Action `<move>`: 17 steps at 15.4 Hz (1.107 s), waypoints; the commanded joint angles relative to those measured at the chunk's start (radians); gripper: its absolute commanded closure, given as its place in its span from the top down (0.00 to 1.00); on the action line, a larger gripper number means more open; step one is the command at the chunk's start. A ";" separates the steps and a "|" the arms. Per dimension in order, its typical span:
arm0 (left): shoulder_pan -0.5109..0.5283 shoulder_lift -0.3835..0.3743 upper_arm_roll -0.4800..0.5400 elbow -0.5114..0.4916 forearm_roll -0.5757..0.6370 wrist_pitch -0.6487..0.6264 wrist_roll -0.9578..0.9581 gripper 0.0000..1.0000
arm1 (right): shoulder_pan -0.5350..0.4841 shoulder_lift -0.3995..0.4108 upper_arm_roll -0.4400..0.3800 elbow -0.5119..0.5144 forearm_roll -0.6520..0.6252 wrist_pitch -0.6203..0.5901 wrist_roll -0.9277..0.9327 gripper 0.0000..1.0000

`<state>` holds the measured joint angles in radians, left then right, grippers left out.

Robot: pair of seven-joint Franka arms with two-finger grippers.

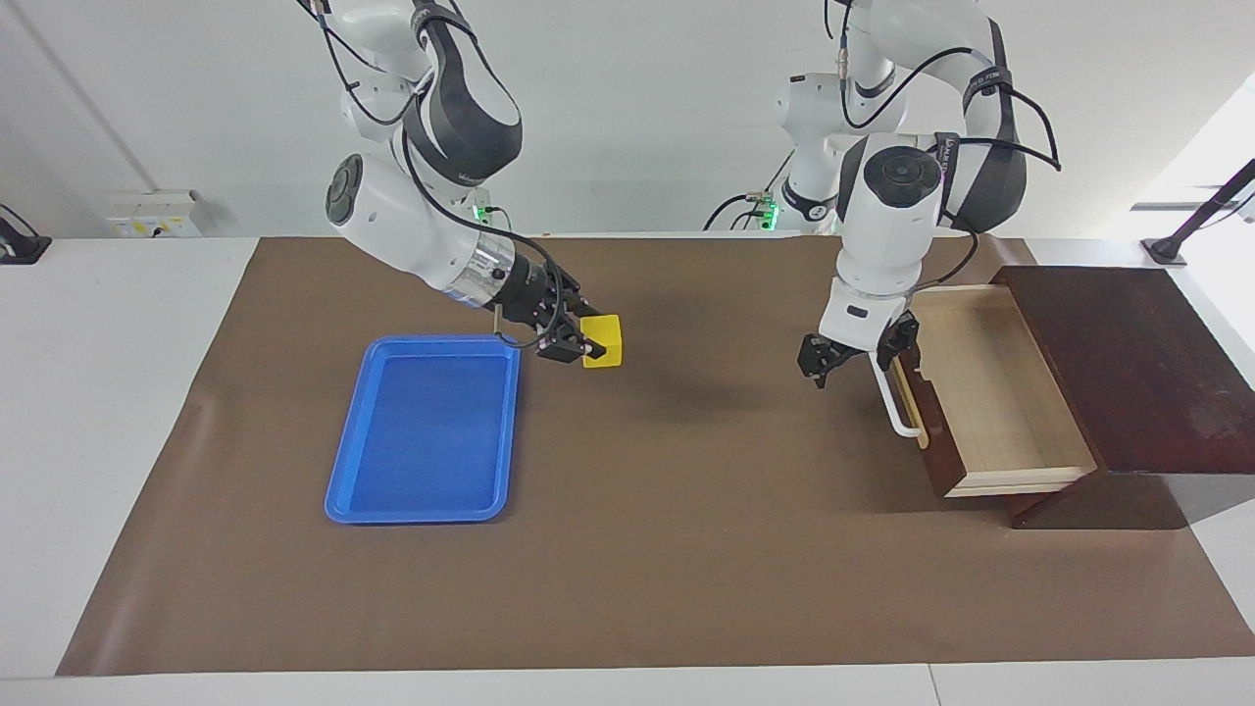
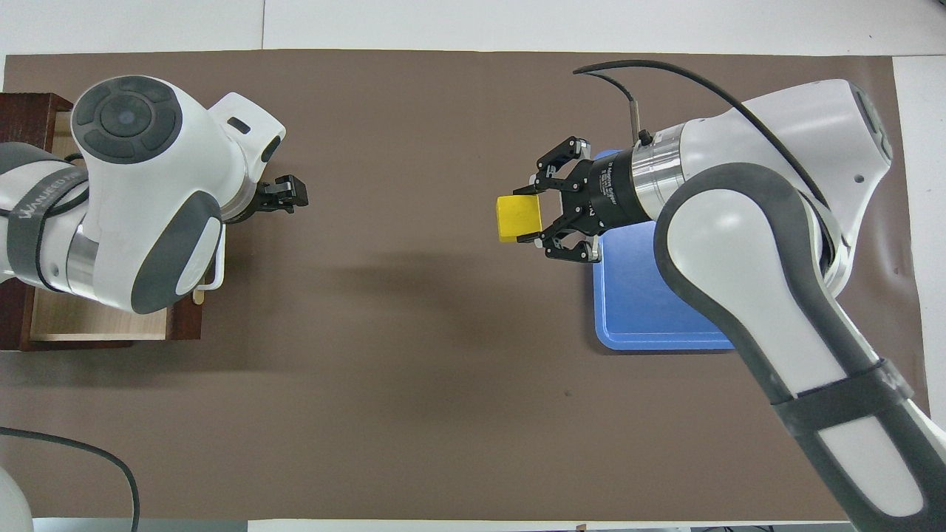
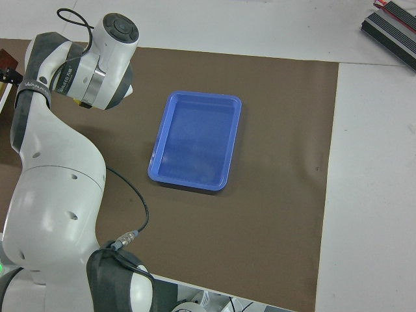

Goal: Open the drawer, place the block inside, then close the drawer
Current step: 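Lift the block toward the left gripper while the left gripper reaches toward it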

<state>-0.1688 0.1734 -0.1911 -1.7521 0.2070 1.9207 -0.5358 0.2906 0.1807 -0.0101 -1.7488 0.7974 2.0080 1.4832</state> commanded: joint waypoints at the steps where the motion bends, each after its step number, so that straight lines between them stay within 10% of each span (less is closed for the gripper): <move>1: -0.081 -0.008 0.015 0.144 -0.043 -0.232 -0.201 1.00 | -0.051 0.005 0.007 0.009 -0.018 -0.006 -0.001 0.00; 8: -0.092 -0.022 0.010 0.123 -0.053 -0.204 -0.213 1.00 | -0.074 0.005 0.007 0.009 -0.018 -0.025 -0.026 0.00; 17: -0.248 -0.003 0.002 0.091 -0.342 0.209 -1.212 1.00 | -0.053 0.003 0.001 0.017 -0.017 -0.032 -0.015 0.00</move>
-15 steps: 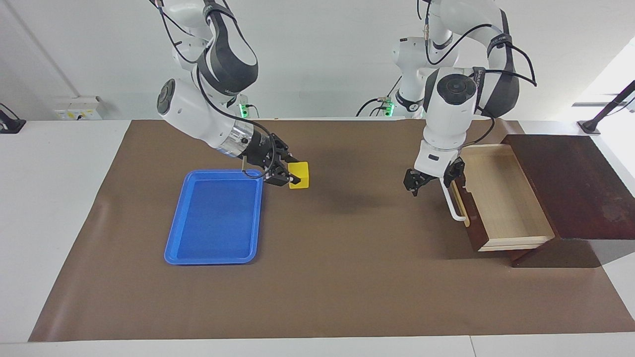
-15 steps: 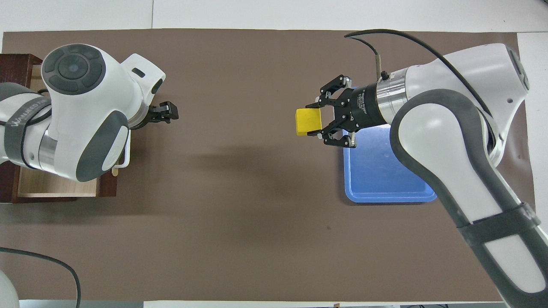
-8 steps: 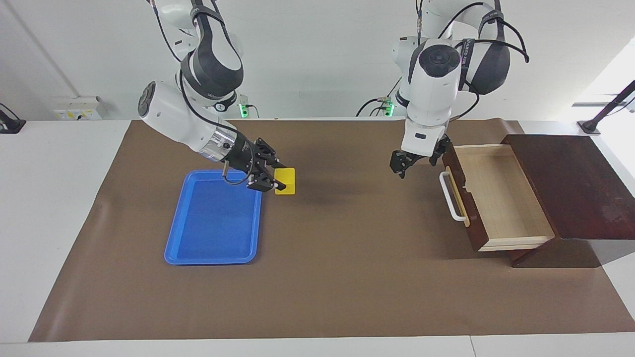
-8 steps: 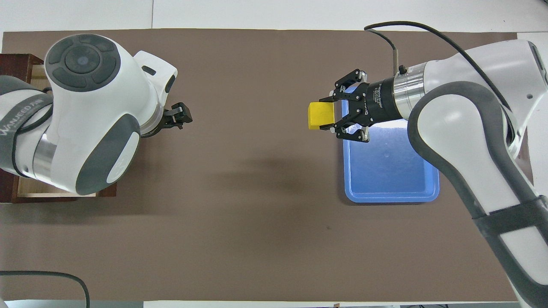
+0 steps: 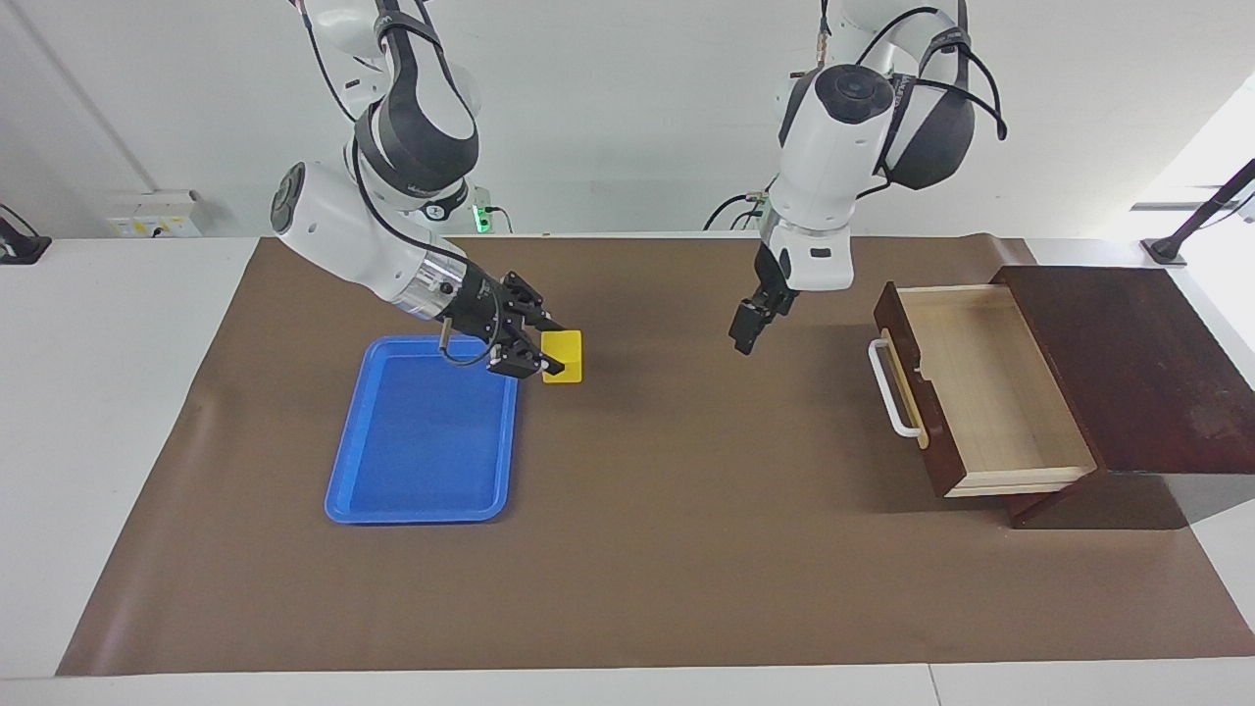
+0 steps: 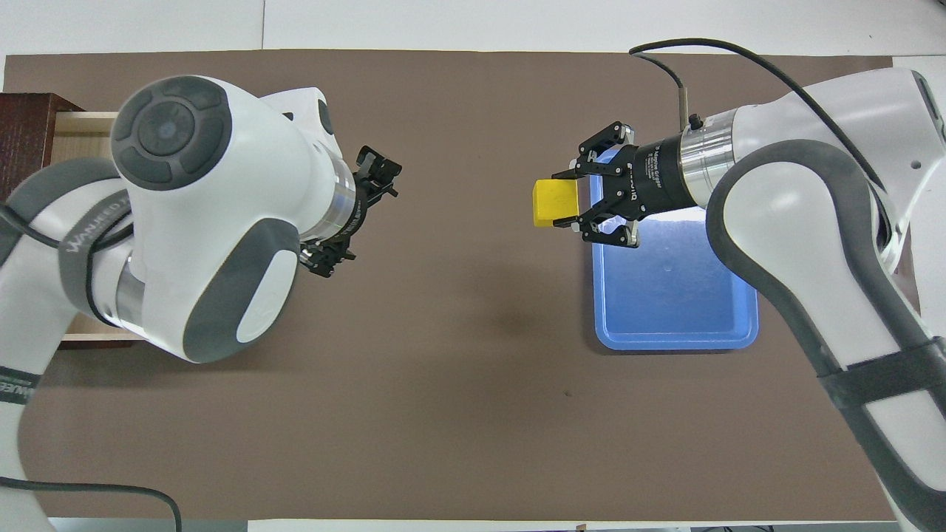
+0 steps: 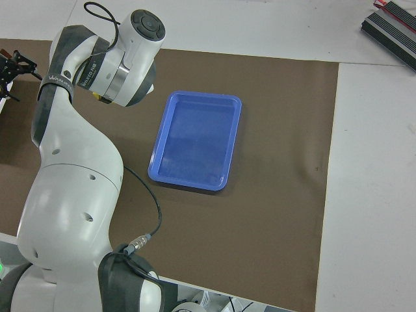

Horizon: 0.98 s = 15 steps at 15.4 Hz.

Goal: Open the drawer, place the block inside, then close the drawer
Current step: 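Lift the block toward the left gripper while the left gripper reaches toward it, then grasp the block with the left gripper and open the right gripper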

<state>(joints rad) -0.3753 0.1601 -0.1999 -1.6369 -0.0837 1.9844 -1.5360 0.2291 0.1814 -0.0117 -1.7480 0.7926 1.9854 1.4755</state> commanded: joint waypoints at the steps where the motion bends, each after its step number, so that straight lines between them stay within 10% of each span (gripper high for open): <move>1: -0.056 0.036 0.011 -0.024 -0.088 0.210 -0.304 1.00 | 0.013 0.001 0.006 0.015 -0.013 -0.007 0.002 0.00; 14: -0.142 0.064 0.013 -0.075 -0.140 0.272 -0.592 1.00 | 0.093 0.000 0.007 0.007 -0.010 0.023 0.052 0.00; 15: -0.140 0.064 0.013 -0.075 -0.140 0.280 -0.616 0.83 | 0.092 0.000 0.007 0.007 -0.010 0.023 0.052 0.00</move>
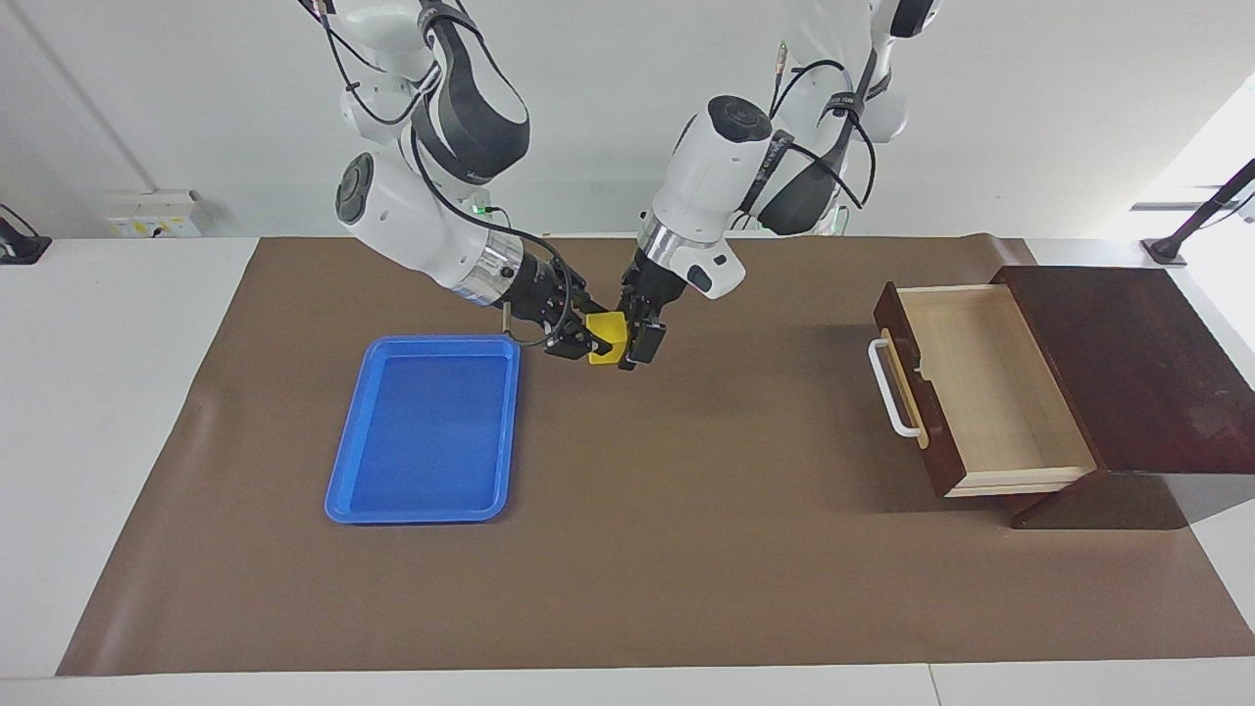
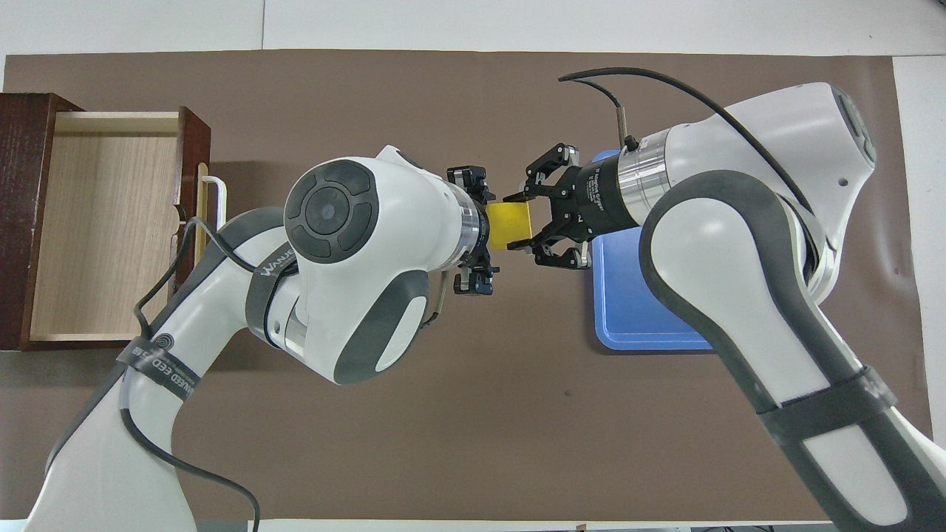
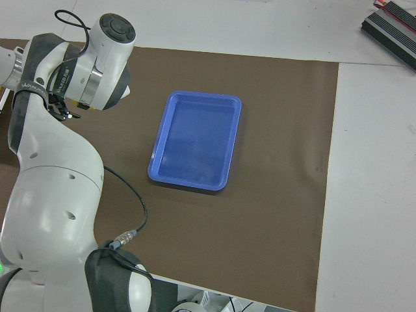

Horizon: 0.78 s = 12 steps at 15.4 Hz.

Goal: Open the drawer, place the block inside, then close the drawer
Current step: 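Grasp the block with the left gripper and open the right gripper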

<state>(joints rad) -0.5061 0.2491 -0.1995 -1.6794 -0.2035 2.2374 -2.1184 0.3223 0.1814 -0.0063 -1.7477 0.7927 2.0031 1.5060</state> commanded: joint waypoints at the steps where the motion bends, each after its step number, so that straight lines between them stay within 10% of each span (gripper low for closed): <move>1: -0.009 -0.025 0.012 -0.034 -0.020 0.046 -0.055 0.65 | -0.002 0.000 0.002 0.007 -0.010 0.003 0.022 0.00; 6: -0.011 -0.024 0.012 -0.036 -0.020 0.062 -0.074 0.02 | -0.002 0.001 0.002 0.008 -0.010 0.002 0.022 0.00; 11: -0.011 -0.024 0.012 -0.036 -0.020 0.062 -0.066 0.00 | -0.002 0.001 0.002 0.010 -0.009 0.002 0.037 0.00; 12: -0.011 -0.025 0.012 -0.036 -0.020 0.062 -0.065 0.00 | -0.002 0.001 0.000 0.010 -0.010 0.006 0.055 0.48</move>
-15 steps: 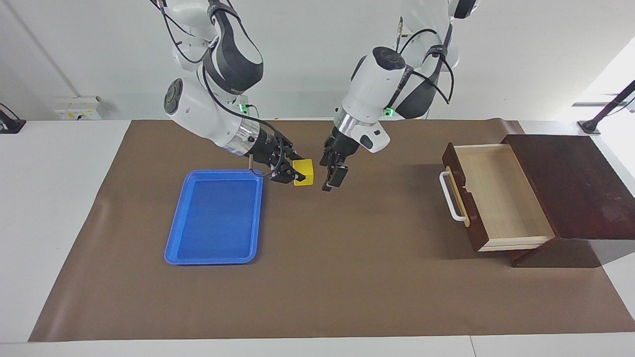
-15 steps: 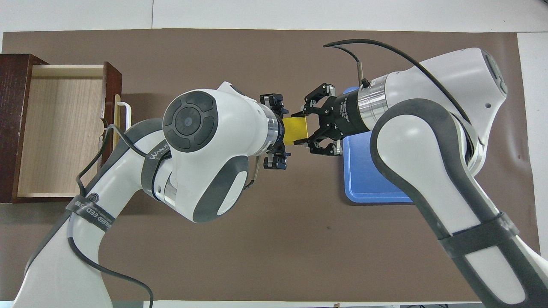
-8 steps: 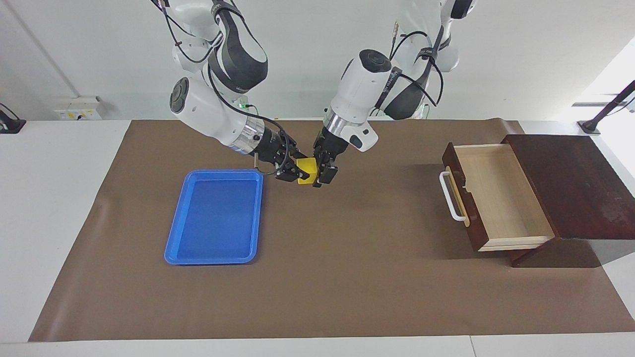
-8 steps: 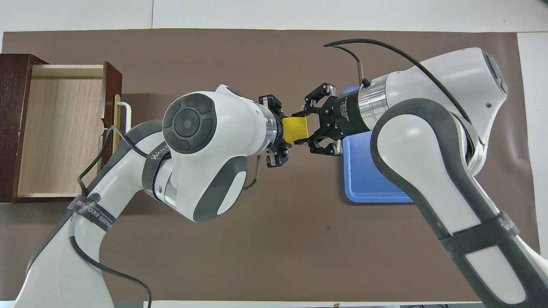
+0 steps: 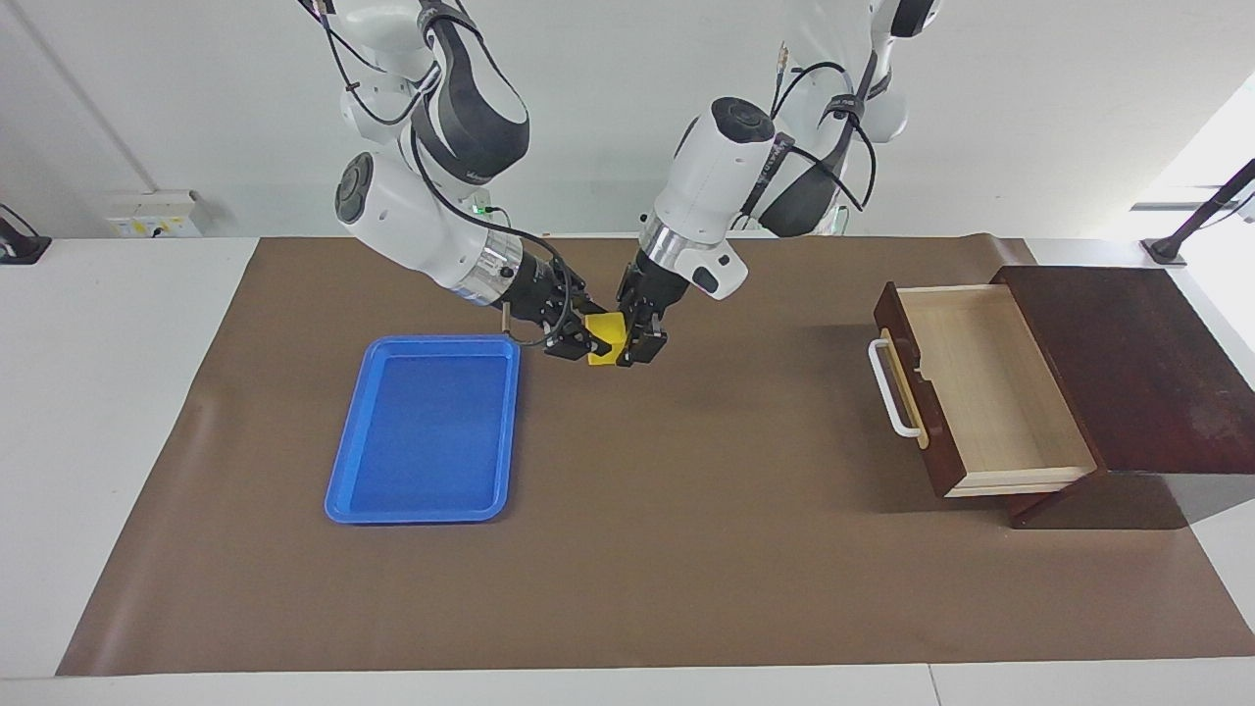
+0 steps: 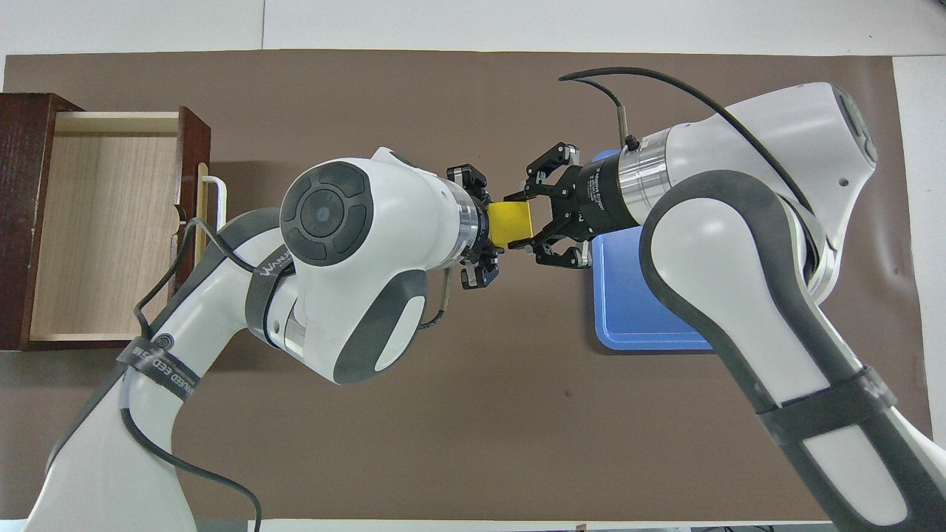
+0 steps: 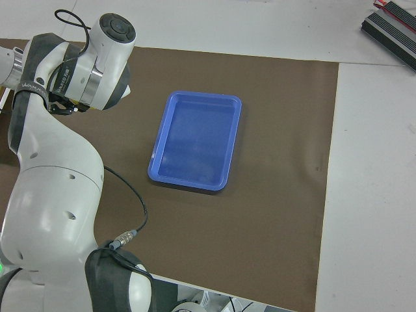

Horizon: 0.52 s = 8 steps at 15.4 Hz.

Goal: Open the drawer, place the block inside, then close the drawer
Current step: 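Grasp the block with the left gripper and open the right gripper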

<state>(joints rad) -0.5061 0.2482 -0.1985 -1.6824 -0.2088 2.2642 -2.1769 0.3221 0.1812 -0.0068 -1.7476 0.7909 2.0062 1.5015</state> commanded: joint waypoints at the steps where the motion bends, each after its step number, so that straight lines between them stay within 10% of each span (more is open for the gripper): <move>1: -0.011 -0.024 0.011 -0.033 -0.015 0.035 -0.006 0.00 | 0.000 0.001 0.001 0.011 -0.010 0.003 0.063 0.99; 8: 0.056 -0.026 0.014 -0.019 -0.014 -0.029 0.087 0.00 | -0.017 0.003 0.001 0.020 -0.010 -0.010 0.063 1.00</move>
<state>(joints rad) -0.4946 0.2477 -0.1847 -1.6825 -0.2089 2.2674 -2.1572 0.3190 0.1812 -0.0100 -1.7433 0.7910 2.0062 1.5420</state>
